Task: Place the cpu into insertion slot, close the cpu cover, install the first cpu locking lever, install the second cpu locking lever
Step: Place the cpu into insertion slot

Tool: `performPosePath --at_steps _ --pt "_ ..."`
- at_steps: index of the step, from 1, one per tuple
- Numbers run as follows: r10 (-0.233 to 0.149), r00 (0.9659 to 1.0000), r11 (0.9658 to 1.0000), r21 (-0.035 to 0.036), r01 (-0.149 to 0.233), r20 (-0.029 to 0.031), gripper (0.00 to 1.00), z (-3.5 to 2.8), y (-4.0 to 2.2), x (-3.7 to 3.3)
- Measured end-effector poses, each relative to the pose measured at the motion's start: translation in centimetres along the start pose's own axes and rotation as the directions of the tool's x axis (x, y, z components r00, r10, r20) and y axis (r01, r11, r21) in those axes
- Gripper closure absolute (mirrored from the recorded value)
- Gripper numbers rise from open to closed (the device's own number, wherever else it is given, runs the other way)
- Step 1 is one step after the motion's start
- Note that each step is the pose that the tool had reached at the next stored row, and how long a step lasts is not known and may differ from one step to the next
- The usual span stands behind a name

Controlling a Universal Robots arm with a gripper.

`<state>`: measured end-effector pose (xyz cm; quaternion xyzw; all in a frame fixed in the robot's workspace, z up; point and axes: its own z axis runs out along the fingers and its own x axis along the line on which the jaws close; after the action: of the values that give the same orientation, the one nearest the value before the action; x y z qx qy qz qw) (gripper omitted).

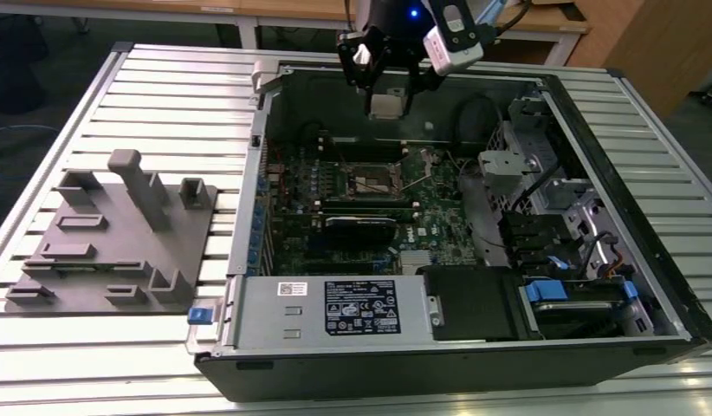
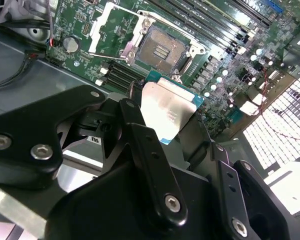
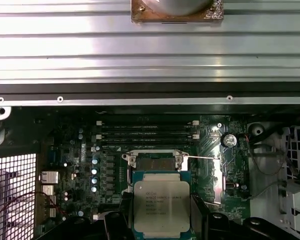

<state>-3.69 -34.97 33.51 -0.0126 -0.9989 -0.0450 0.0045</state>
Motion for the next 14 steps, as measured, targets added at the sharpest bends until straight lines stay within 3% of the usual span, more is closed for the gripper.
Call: performPosePath --at_steps 4,10,14 --pt "0.000 1.0000 1.0000 0.0002 0.000 0.0000 0.46 0.01 0.00 0.00" --pt "0.000 1.0000 1.0000 0.0000 0.000 0.0010 0.46 0.99 -0.09 0.00" --pt "0.000 1.0000 1.0000 0.0000 0.000 0.0010 0.46 1.16 -0.11 0.00"
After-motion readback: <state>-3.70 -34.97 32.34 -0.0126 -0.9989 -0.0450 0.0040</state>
